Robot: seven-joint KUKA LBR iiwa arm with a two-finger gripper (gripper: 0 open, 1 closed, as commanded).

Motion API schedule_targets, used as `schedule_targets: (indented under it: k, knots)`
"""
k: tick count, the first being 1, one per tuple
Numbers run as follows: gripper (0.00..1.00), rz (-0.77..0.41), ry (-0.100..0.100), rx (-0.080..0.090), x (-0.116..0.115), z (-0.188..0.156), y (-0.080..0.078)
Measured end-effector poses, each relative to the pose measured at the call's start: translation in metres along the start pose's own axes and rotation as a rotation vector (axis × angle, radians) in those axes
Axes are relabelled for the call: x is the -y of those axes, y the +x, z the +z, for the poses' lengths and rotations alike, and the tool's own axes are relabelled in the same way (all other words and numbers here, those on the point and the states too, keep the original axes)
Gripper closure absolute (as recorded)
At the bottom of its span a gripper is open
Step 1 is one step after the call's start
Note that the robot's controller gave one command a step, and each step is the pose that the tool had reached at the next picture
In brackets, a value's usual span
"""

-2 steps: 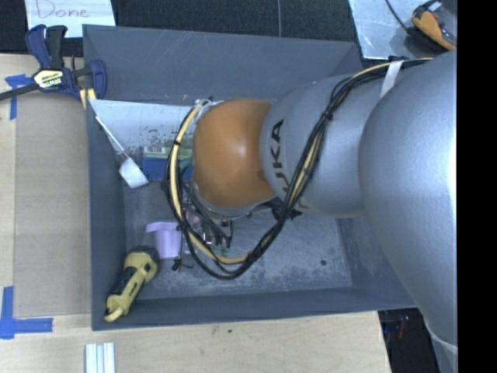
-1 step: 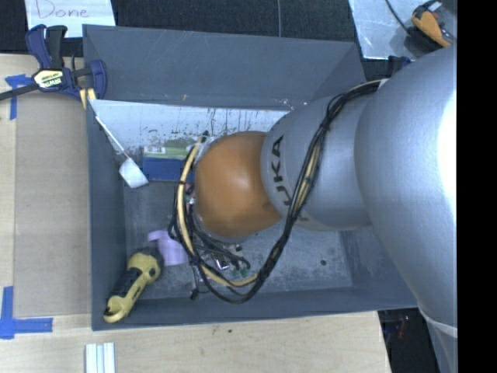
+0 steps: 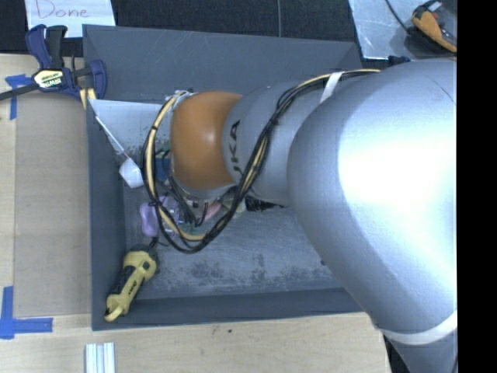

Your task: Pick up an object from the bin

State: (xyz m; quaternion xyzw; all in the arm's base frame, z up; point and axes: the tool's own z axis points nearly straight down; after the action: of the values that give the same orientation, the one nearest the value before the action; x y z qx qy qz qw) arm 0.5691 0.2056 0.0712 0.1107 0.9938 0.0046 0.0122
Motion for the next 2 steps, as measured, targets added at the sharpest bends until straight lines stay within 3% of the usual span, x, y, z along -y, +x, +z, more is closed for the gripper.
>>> schedule_targets:
  k: [1, 2]
  knots:
    - [1.0, -0.512, -0.001, -0.016, 0.0586, -0.0038, 0.0709]
    - [1.0, -0.512, -0.001, -0.016, 0.0586, -0.0038, 0.0708]
